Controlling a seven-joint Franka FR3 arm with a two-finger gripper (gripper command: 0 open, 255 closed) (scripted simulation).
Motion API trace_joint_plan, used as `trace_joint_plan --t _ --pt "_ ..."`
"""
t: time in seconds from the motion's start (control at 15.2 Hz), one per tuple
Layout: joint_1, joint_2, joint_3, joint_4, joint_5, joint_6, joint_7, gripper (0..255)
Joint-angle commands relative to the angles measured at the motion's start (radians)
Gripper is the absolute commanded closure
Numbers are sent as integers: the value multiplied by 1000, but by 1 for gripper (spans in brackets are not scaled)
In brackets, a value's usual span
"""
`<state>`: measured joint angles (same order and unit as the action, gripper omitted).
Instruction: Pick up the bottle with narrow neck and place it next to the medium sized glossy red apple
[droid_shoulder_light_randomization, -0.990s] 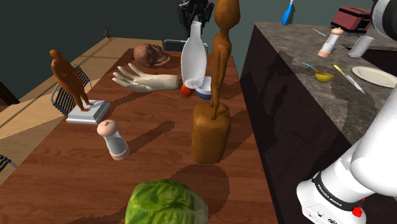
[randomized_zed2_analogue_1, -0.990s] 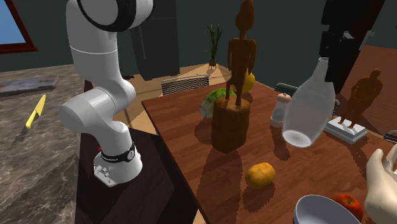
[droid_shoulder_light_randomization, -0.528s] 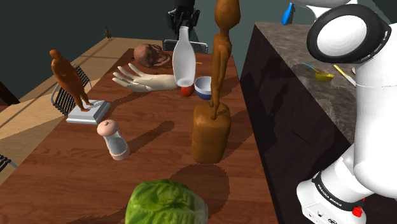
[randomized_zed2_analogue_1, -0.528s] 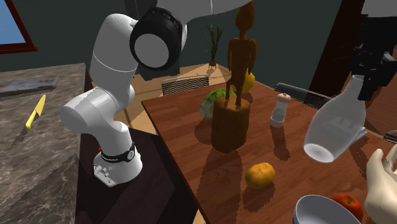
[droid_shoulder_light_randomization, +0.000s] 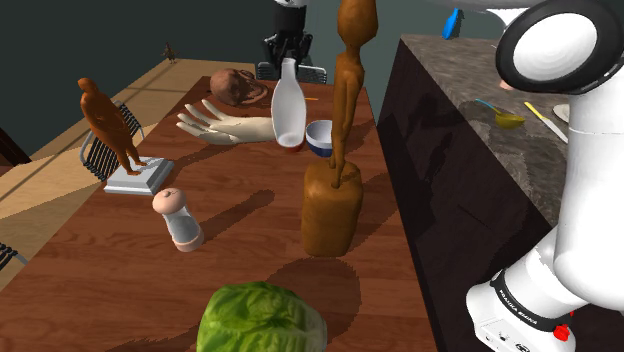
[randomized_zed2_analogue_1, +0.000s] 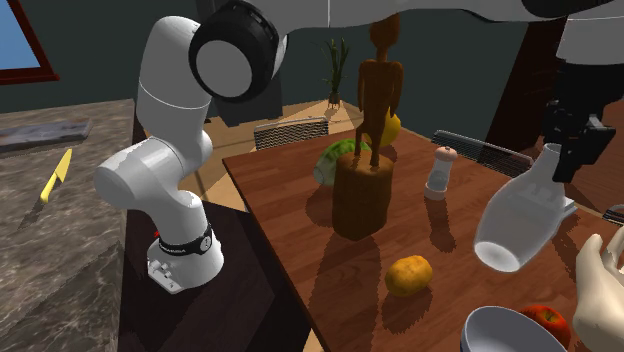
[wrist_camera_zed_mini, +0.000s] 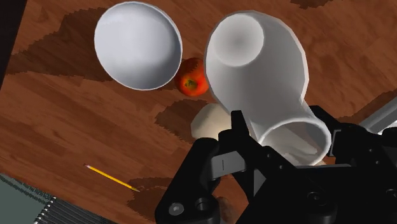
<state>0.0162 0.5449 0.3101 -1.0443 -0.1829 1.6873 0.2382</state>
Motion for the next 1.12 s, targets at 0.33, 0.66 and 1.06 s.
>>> trace_joint_plan --t 0.33,0.66,1.06 --pt "-18 -26 1 -137 5 111 6 255" --pt "-26 -32 0 -215 5 182 11 255" --pt "-33 -30 -3 -293 1 262 17 255"
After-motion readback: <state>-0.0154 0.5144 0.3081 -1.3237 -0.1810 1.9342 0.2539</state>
